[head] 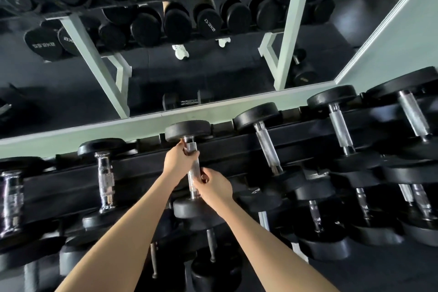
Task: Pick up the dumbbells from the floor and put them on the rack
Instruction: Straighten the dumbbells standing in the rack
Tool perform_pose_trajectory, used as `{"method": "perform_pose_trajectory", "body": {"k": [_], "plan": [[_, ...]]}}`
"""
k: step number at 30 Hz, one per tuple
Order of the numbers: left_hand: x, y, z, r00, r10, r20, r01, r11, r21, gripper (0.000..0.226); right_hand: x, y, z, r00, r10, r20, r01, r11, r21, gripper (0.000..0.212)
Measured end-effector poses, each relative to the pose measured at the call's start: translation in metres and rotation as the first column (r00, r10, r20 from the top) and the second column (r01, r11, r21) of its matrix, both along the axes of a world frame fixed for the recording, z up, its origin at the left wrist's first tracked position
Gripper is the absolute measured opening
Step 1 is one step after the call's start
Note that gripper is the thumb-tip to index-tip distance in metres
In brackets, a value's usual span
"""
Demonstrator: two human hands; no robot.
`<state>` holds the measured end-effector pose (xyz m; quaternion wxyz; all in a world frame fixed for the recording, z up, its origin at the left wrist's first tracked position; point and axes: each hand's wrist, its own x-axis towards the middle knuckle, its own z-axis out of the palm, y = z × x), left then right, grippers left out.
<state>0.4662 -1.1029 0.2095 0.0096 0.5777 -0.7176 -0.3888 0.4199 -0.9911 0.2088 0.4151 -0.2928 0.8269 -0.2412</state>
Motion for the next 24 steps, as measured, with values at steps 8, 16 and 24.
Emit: {"method": "perform_pose_trajectory", "body": {"k": [8, 16, 24], "plan": [[-0.071, 0.081, 0.033, 0.963, 0.246, -0.110, -0.268, 0.918, -0.291, 0.021, -0.153, 0.091, 0.020, 0.913, -0.247, -0.324, 0.185, 0.960, -0.210, 0.033], [-0.189, 0.121, 0.001, 0.781, 0.522, -0.343, -0.442, 0.850, 0.287, 0.023, -0.202, 0.087, -0.010, 0.974, 0.216, 0.072, -0.213, 0.976, -0.040, 0.042], [-0.189, 0.116, -0.001, 0.677, 0.628, -0.384, -0.461, 0.768, 0.444, 0.011, -0.199, 0.082, -0.026, 0.989, 0.106, 0.100, -0.100, 0.993, -0.058, 0.025]]}}
